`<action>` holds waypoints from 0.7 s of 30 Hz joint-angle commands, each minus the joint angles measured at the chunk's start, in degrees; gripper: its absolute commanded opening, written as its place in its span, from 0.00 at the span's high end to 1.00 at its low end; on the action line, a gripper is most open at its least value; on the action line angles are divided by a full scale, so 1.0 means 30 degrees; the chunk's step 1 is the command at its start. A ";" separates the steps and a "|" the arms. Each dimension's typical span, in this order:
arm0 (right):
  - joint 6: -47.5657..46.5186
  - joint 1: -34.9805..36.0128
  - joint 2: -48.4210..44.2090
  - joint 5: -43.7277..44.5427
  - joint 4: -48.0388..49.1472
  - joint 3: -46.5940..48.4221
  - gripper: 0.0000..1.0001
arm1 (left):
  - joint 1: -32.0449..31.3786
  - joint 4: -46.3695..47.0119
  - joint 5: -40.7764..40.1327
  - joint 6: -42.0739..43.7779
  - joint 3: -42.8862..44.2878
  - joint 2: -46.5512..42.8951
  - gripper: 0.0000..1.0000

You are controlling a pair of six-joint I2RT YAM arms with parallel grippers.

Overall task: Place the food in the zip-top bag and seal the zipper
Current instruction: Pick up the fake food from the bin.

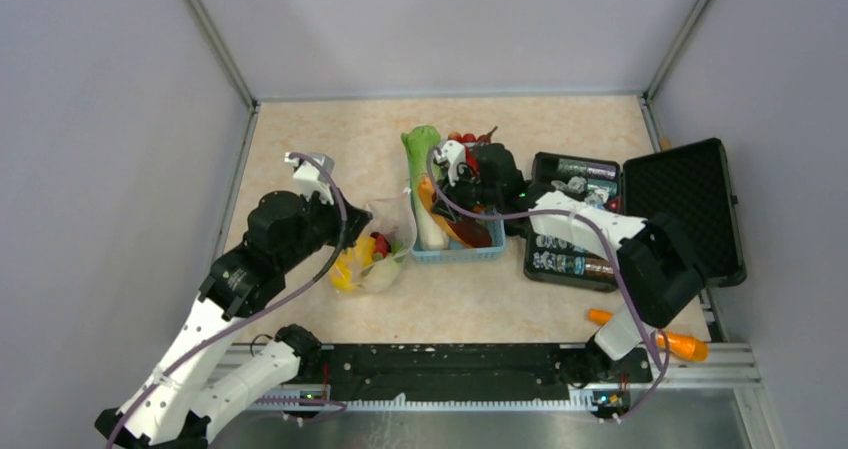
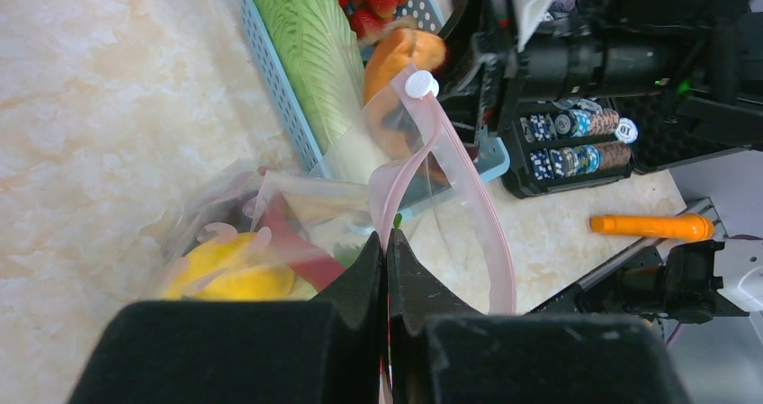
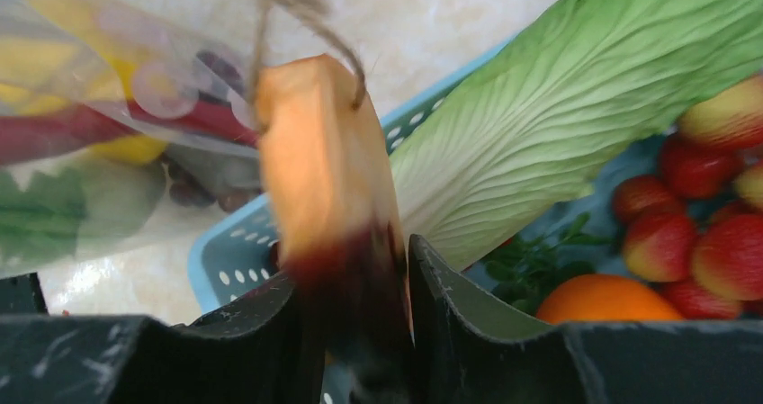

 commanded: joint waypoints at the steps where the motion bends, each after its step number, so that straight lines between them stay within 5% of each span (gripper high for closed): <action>1: -0.1092 -0.0203 0.1432 -0.1532 -0.3302 0.1895 0.64 | 0.0019 0.1098 0.0146 -0.0078 -0.0166 0.0000 1.00; 6: -0.0684 -0.0211 0.1077 -0.0932 -0.2740 0.1990 0.76 | 0.0005 0.1007 -0.0141 -0.0078 -0.0175 -0.0300 1.00; 11: 0.0050 -0.0209 -0.1315 -0.1032 -0.0542 0.0513 0.70 | 0.0014 0.0966 -0.0039 0.0002 -0.0153 -0.0217 1.00; 15: 0.0148 -0.0216 -0.2834 -0.0706 0.0328 -0.0394 0.97 | 0.0031 0.0952 0.0095 -0.0016 -0.0208 -0.0168 1.00; 21: 0.0295 -0.0212 -0.5744 -0.0590 0.3629 -0.2788 1.00 | 0.0027 0.1147 0.0156 -0.0078 -0.0272 -0.0201 1.00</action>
